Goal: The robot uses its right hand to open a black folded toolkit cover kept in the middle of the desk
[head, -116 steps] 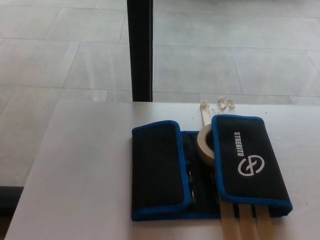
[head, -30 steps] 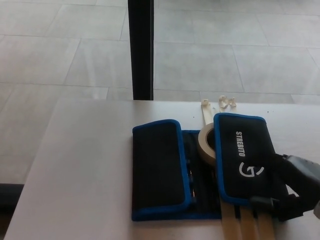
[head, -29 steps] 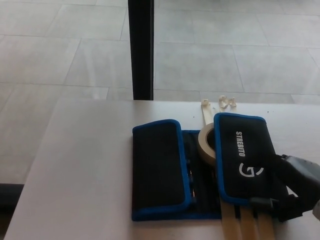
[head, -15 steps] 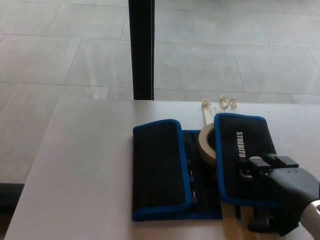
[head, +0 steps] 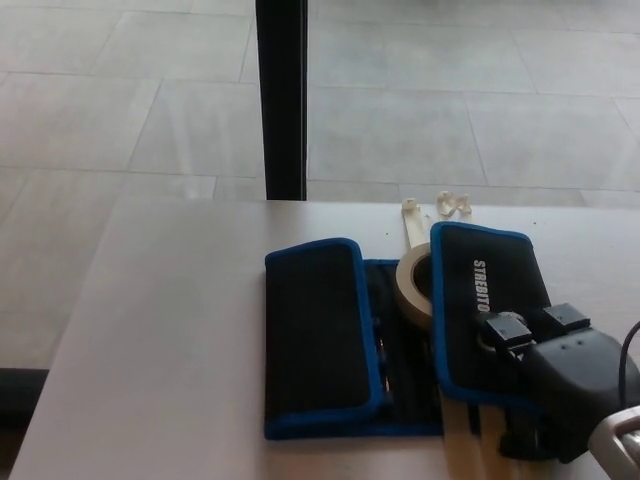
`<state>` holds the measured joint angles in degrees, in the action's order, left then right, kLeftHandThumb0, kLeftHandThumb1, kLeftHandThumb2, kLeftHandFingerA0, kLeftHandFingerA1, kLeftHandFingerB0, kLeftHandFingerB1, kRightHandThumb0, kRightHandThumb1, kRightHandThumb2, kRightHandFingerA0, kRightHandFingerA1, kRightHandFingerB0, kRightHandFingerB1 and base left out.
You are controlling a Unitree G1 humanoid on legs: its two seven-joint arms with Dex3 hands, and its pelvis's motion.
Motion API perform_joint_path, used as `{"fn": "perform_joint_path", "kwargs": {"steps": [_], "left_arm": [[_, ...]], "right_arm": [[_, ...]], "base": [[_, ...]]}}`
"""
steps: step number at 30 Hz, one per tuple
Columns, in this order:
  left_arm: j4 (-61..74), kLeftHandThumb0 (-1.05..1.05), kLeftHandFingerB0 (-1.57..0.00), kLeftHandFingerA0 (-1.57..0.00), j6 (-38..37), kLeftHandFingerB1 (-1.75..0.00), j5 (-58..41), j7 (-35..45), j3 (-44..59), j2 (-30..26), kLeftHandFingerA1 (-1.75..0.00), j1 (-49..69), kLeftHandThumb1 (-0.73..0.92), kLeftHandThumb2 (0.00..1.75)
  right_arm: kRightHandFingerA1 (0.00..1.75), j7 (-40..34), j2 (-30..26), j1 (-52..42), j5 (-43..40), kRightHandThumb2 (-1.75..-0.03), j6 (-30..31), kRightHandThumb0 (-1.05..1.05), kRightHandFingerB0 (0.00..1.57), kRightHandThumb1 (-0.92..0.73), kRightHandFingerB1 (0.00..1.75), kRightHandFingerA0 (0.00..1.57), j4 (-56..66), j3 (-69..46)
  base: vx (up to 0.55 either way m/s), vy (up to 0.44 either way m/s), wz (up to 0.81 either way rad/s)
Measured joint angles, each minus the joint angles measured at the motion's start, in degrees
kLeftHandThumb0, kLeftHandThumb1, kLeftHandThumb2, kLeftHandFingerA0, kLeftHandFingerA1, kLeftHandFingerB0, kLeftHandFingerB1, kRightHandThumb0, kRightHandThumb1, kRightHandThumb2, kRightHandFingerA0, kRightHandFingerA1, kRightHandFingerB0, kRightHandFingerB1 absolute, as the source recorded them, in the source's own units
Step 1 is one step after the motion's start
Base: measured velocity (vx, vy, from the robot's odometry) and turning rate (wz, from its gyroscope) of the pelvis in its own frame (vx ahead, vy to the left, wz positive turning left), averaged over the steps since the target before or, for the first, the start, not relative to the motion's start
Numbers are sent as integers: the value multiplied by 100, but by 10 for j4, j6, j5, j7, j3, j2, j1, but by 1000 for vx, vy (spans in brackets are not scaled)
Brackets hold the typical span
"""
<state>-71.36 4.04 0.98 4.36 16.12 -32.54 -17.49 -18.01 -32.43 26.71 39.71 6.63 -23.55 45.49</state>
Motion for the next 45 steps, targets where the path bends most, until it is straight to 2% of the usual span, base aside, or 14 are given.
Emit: {"fn": "perform_joint_path", "kwargs": {"steps": [1, 5, 13, 18, 19, 21, 23, 25, 27, 28, 29, 30, 32, 45], "left_arm": [[0, -105, -9, -60, 0, -96, 0, 0, 0, 0, -125, 0, 29, 146], [-3, -72, -8, -82, 0, -82, 0, 0, 0, 0, -121, 0, 14, 122], [-6, -69, 0, -80, 1, -77, 0, 0, 1, 0, -120, -1, 14, 123], [-10, -89, -5, -81, 7, -88, 0, 0, 1, 0, -128, -2, 16, 132], [-10, -77, 0, -75, 8, -79, 0, -1, 1, 0, -119, -2, 19, 128], [-11, -72, 0, -74, 11, -79, 0, -1, 1, 0, -117, -3, 19, 127], [-11, -74, 0, -66, 13, -77, 0, -1, 1, 0, -112, -3, 21, 128], [-11, -71, 0, -69, 15, -77, -1, -1, 1, 0, -113, -4, 21, 126], [-12, -93, -1, -75, 17, -87, -1, -2, 2, 0, -127, -4, 21, 137], [-12, -96, -33, -66, 17, -127, -1, -2, 2, 0, -136, -4, 15, 152], [-12, -105, -18, -63, 17, -101, -1, -2, 2, 0, -125, -4, 31, 147], [-12, -94, 0, -63, 17, -88, -1, -2, 2, 0, -121, -4, 14, 133], [-12, -79, 0, -64, 17, -82, -1, -2, 2, 0, -116, -4, 20, 130], [-12, -79, -9, -39, 17, -85, -1, -2, 2, 0, -102, -4, 33, 140]], "right_arm": [[159, -13, 2, 6, 6, -63, 0, -47, 52, -63, 49, 93, -8, -1], [161, -59, 11, 13, 19, -59, -3, -40, 56, -67, 48, 98, -37, -3], [171, -133, 27, 13, 35, -61, -26, -29, 77, -61, 52, 95, -93, -5], [170, -179, 36, 13, 45, -62, -42, -33, 82, -60, 54, 96, -124, -9], [135, -190, 38, 13, 49, -91, -45, -31, 78, -45, 72, 126, -131, -10], [137, -208, 44, 13, 53, -90, -50, -31, 81, -43, 73, 128, -143, -14], [169, -225, 52, 13, 54, -64, -55, -37, 89, -63, 57, 95, -150, -23], [167, -239, 67, 10, 49, -65, -60, -37, 91, -63, 58, 95, -154, -49], [151, -248, 86, 4, 41, -66, -64, -30, 88, -64, 67, 102, -153, -83], [121, -251, 95, 0, 34, -65, -67, -28, 92, -66, 62, 116, -150, -103], [113, -252, 101, -3, 31, -64, -68, -27, 89, -69, 62, 120, -147, -113], [105, -254, 112, -9, 24, -64, -70, -26, 91, -69, 61, 125, -142, -133], [102, -259, 129, -18, 13, -63, -74, -37, 92, -77, 65, 123, -135, -165], [92, -260, 189, -24, -72, -78, -93, -20, 73, -66, 62, 105, -129, -363]], "base": [[0, 0, 0], [0, 0, 0], [0, 0, 0], [0, 0, 0], [0, 0, 0], [0, 0, 0], [0, 0, 0], [0, 0, 0], [0, 0, 0], [0, 0, 0], [0, 0, 0], [0, 0, 0], [0, 0, 0], [0, 0, 0]]}}
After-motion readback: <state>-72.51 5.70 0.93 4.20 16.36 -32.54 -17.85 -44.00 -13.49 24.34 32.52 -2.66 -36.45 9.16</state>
